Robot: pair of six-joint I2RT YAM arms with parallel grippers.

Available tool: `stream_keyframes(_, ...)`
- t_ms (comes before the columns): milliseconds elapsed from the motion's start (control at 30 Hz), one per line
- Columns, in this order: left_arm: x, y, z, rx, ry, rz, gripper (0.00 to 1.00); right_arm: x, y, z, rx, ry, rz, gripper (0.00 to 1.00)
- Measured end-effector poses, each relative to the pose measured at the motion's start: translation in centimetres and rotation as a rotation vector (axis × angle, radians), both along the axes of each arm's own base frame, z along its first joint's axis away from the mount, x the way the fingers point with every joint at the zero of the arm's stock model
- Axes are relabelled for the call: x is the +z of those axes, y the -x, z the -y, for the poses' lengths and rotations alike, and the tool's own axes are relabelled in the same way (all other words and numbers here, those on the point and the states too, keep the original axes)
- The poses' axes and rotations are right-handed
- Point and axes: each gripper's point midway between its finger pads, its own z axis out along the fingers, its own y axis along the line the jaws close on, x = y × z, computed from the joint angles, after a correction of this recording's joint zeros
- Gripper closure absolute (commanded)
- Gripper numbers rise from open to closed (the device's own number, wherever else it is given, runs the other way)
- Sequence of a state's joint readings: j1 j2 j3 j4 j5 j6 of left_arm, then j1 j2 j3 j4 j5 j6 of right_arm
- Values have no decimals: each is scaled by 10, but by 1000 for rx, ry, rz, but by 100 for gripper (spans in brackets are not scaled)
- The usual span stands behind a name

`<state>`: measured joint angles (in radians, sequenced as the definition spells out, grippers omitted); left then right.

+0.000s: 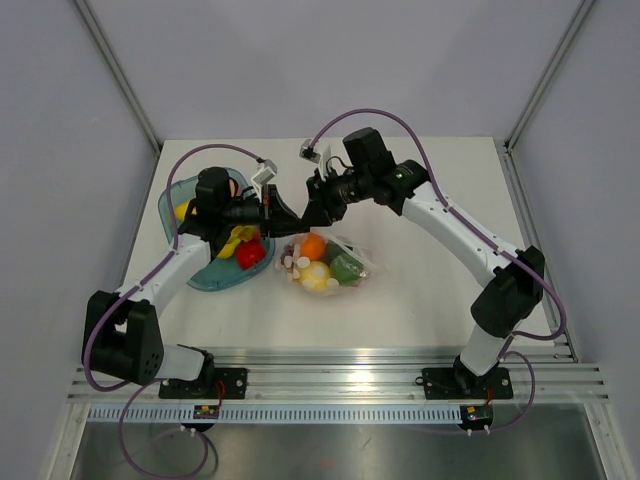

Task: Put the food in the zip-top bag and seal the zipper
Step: Zip the zipper food storage bag at the center of the board.

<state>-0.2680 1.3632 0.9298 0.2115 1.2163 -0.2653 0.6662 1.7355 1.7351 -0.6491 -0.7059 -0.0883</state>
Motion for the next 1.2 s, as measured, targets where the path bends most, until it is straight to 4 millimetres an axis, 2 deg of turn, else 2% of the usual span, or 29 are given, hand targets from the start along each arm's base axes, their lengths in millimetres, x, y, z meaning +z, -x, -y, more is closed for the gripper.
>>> stream_keyframes(267, -1, 0, -1, 0, -4, -2, 100, 3, -1, -1, -4, -16, -2, 78)
stream_keyframes(667, -2, 1, -1, -4, -9, -3, 100, 6, 1, -2, -11, -42, -20, 71)
stream_keyframes(767, -2, 2, -1, -5, -9, -3, 100, 7, 1, -2, -15, -45, -24, 87)
stream_keyframes(867, -1, 2, -1, -7, -8, -1, 100, 7, 0, -1, -19, -45, -26, 94)
stream_keyframes(1000, -1, 3, -1, -10, -8, 2, 100, 7, 1, 0, -22, -52, -19, 100)
stream_keyframes(1200, 0, 7, 0, -20, -9, -4, 100, 4, 8, 7, -34, -60, 1, 100)
